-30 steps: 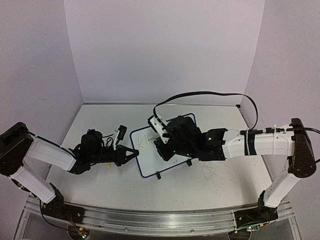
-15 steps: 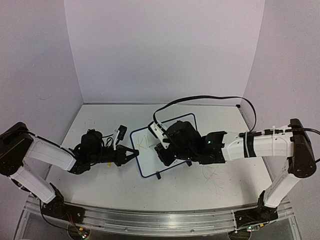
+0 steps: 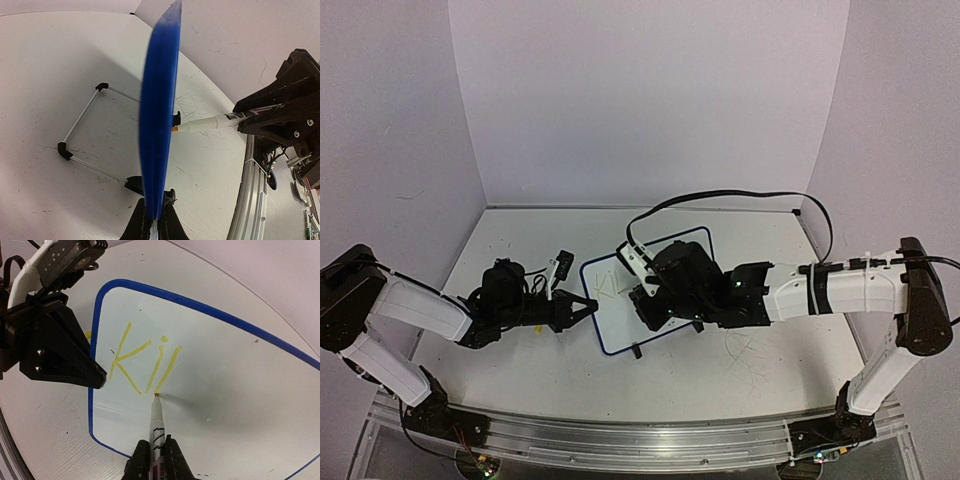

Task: Write a sentence on the whiteboard

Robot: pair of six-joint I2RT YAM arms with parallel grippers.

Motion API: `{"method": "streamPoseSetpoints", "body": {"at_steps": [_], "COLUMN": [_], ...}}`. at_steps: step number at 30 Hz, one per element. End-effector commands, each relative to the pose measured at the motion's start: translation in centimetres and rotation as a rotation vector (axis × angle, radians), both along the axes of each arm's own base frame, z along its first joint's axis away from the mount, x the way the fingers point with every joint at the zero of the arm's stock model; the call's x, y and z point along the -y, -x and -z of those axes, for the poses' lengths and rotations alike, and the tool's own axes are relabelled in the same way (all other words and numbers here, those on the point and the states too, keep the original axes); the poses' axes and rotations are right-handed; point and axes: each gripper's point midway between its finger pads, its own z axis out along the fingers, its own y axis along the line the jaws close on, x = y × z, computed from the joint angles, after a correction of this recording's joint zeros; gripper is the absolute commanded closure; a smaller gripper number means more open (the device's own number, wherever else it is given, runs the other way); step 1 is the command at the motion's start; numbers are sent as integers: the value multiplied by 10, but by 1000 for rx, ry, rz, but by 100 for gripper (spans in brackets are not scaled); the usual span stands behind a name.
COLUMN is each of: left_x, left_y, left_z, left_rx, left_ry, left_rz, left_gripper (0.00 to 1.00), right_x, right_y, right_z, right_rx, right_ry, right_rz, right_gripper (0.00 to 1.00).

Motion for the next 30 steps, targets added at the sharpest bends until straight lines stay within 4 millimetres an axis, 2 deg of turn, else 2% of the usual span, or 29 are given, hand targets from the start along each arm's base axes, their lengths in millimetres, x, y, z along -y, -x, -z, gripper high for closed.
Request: {"method": "streamPoseSetpoints", "body": {"at_steps": [1,19,30], "left_x": [0,0,-1], "left_y": [-3,-2,-2], "left_z": [-7,-5,-6], "left_rx": [17,16,18], "left_ry": [-7,-11,-10], "left_rz": [-10,-8,-11], "left_gripper": [100,100,100], "right_x": [-5,1,14], "right_y": [-18,-43,-42], "right_z": [-28,-52,-51], "right_rx": [70,122,123], "right_ry": [-54,-86,-81], "right_rz": [56,121,154], "right_gripper": [100,100,100]}}
